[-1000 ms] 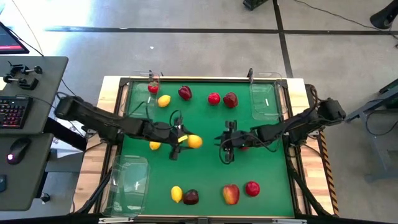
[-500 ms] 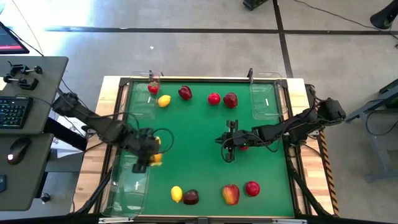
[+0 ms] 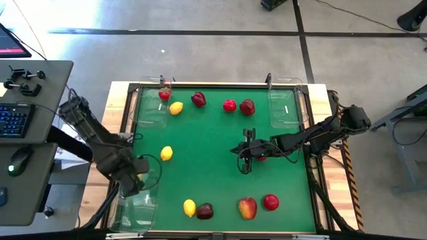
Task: Sort produce into baskets
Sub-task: Put the lemon into the bottom bin
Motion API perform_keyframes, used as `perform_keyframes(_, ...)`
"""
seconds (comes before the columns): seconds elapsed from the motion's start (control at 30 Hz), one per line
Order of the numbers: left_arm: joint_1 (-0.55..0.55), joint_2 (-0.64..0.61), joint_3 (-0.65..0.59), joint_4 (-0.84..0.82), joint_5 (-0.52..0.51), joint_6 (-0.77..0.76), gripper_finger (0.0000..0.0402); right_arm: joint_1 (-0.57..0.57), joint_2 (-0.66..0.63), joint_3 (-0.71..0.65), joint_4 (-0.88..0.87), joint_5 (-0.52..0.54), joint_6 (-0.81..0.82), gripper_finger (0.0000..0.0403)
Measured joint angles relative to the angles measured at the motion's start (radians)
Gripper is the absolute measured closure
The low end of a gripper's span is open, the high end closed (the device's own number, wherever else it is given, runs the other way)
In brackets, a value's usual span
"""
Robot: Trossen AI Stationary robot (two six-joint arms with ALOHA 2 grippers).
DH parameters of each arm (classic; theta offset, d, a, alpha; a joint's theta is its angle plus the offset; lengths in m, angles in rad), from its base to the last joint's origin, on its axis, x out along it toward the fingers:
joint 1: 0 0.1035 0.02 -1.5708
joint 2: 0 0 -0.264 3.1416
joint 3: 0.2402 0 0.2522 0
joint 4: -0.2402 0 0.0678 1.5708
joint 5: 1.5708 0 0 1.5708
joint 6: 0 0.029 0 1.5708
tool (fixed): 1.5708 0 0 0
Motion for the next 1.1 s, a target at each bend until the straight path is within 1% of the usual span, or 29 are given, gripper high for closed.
perform_keyframes(0.13,-0.046,0.000,-0.029,0.007,-0.007,-0.063,0.0190,0.000,0.000,0.000,0.001,0.000,0.007,0.0402)
perform_keyframes(0.27,-0.079,0.000,-0.096,0.062,-0.017,-0.095,0.0190,0.000,0.000,0.000,-0.001,0.000,0.016,0.0402)
perform_keyframes(0.37,-0.083,0.000,-0.149,0.095,-0.014,-0.099,0.0190,0.000,0.000,0.000,-0.001,0.000,0.016,0.0402)
perform_keyframes(0.53,-0.074,0.000,-0.202,0.111,-0.013,-0.092,0.0190,0.000,0.000,0.000,0.000,0.000,0.016,0.0402)
perform_keyframes(0.83,-0.054,0.001,-0.222,0.146,-0.035,-0.082,0.0189,0.000,0.000,0.000,0.000,0.000,0.016,0.0402)
perform_keyframes(1.1,-0.054,0.001,-0.222,0.176,-0.036,-0.092,0.0180,0.000,0.000,0.000,-0.001,0.000,0.016,0.0402)
